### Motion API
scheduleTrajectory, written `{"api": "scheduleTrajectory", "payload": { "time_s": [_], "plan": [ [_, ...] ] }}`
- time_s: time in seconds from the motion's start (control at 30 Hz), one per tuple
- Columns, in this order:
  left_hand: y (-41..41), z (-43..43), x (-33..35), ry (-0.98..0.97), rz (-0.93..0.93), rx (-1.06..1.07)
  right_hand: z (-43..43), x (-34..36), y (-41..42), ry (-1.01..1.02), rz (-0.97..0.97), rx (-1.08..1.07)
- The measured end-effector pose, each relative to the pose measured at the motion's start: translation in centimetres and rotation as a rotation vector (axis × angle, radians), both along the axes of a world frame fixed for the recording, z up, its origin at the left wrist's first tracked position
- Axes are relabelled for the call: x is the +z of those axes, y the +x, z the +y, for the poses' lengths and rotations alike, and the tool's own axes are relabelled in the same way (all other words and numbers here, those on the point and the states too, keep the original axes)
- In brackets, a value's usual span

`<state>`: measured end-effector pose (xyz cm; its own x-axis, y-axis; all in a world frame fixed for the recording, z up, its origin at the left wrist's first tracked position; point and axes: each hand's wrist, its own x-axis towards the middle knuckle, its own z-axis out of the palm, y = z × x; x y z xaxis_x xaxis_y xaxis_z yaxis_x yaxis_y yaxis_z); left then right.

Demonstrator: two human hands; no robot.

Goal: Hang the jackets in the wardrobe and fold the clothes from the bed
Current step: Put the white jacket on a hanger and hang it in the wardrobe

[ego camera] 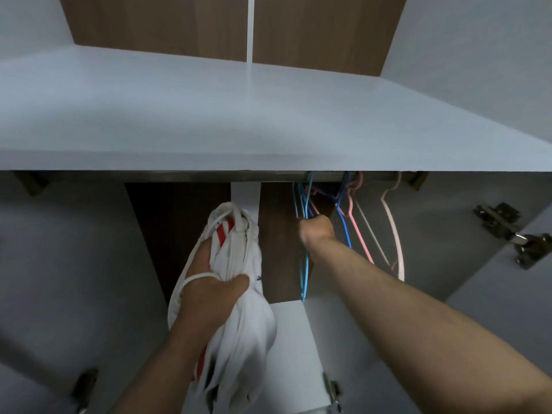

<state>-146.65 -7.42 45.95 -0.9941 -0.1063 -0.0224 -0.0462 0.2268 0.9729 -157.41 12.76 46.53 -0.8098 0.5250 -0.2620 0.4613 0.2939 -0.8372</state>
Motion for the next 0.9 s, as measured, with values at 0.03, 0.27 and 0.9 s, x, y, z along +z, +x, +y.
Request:
{"api": "scheduleTrajectory", "payload": {
  "time_s": [0.03,0.27,0.9],
  "plan": [
    [-0.3,-0.2,0.0,0.004,0.002,0.000,0.1,-0.3,-0.1,0.001,0.019,-0.003],
    [-1.4,-0.2,0.1,-0.009,-0.040,-0.021,0.1,-0.2,-0.2,0.041,0.197,-0.062],
    [1.6,4.1,0.0,0.074,0.091,-0.249,-1.5,-0.7,17.1,-0.567,0.188,0.173]
  ]
}}
